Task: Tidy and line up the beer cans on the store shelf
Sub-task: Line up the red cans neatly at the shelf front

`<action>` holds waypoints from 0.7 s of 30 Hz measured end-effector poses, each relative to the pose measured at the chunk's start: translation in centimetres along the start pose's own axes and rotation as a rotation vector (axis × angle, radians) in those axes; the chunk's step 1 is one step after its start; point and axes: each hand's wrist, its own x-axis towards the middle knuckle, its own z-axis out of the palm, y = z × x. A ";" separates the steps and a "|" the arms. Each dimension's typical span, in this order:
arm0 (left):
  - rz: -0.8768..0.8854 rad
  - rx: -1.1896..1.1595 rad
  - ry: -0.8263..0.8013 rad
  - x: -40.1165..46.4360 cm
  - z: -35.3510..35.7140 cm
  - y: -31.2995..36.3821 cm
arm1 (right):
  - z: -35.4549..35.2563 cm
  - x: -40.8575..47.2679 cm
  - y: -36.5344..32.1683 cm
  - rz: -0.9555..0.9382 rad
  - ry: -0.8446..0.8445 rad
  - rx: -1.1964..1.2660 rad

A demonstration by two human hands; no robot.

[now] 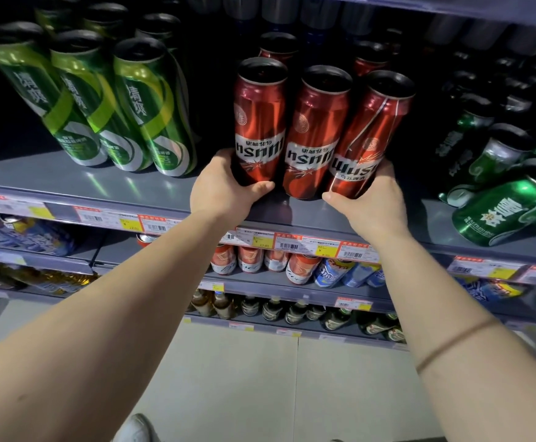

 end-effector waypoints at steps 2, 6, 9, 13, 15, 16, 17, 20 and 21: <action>-0.004 0.007 0.003 0.0 0.0 0.0 | 0.0 0.0 -0.1 -0.004 -0.009 -0.020; -0.001 0.002 0.004 -0.1 -0.2 0.1 | 0.0 0.0 -0.1 0.014 -0.014 -0.025; -0.004 -0.007 0.003 -0.1 -0.2 0.1 | 0.0 -0.1 -0.2 0.016 -0.013 -0.032; -0.002 -0.012 -0.006 -0.1 -0.1 0.1 | -0.1 -0.1 -0.2 0.013 -0.006 -0.039; -0.001 -0.014 -0.013 -0.1 -0.2 0.1 | 0.0 -0.1 -0.2 0.013 -0.003 -0.040; -0.001 -0.011 -0.016 -0.1 -0.2 0.1 | 0.0 -0.1 -0.2 0.013 -0.004 -0.042; -0.001 -0.007 -0.018 -0.1 -0.2 0.1 | 0.0 -0.1 -0.2 0.013 -0.003 -0.043; -0.002 -0.006 -0.029 0.0 -0.2 0.1 | -0.1 -0.1 -0.2 0.016 0.001 -0.045; -0.001 -0.011 -0.032 0.0 -0.2 0.1 | -0.2 -0.1 -0.1 0.018 0.001 -0.044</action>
